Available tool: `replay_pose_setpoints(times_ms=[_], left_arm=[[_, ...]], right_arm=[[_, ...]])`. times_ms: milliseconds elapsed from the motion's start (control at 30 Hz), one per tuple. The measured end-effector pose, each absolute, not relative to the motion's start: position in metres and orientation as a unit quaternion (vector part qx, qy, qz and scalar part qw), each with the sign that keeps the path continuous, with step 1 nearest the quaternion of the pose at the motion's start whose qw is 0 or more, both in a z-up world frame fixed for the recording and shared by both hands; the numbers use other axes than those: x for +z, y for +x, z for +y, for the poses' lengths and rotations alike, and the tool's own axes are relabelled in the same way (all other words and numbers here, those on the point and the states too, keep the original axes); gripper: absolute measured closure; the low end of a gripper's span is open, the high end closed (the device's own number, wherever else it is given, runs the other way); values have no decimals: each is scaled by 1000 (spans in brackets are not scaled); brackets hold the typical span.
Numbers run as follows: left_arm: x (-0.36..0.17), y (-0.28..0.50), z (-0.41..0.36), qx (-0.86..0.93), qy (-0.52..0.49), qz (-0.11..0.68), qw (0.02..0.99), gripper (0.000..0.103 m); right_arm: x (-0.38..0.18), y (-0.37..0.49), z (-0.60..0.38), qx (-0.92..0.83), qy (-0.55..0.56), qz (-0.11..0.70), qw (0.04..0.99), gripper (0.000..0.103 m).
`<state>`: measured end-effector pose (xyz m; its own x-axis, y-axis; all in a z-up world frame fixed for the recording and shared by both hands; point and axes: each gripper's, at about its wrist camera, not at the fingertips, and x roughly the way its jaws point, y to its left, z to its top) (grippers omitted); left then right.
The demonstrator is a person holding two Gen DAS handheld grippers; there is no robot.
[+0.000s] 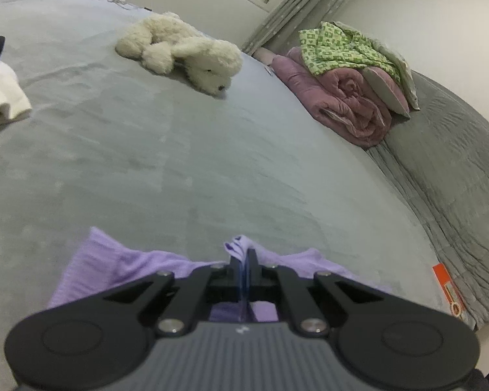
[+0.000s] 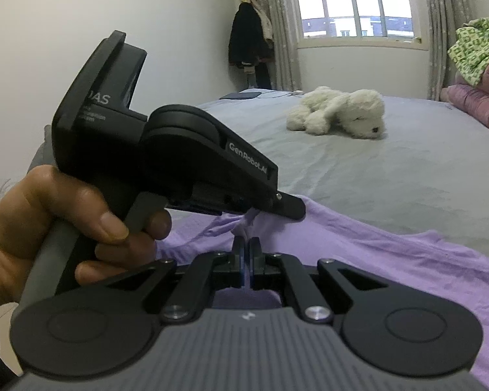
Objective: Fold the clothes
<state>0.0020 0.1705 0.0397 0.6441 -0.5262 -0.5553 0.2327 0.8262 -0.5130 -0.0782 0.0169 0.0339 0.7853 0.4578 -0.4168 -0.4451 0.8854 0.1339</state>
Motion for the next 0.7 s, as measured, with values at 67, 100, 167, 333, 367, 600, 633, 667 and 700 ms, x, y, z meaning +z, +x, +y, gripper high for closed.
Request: replay_pose_setpoints(times_ms=[67,100,167,333,367,600,633,667,700], left_arm=[[40,1,177,-214,-201,361,885,101],[40,0,180,-213,-201,360,886,101],[40,-1,186,-214,-209,358,885,101],[35,-2,197,-198,-217,360,885,101],[34,-2,198,-195,-216,361,886,101],[32,-1,202,-175,-205,363,892,101],[32,-1,203,-172,-200,364,894,101],[32,-1,203,-168,-196,365,894,101],[32,-1,203,-166,-193,367,895,101]], right_arm=[[33,-79,22,243,13,226,943,100],[33,-80,25,246,13,226,942,100],[34,-82,30,251,9,228,941,100],[32,-80,40,259,5,232,938,100],[31,-79,41,260,5,234,937,100],[25,-70,48,268,3,245,932,100],[25,-70,49,269,3,246,931,100],[24,-69,50,269,3,248,931,100],[24,-68,51,270,3,249,930,100]])
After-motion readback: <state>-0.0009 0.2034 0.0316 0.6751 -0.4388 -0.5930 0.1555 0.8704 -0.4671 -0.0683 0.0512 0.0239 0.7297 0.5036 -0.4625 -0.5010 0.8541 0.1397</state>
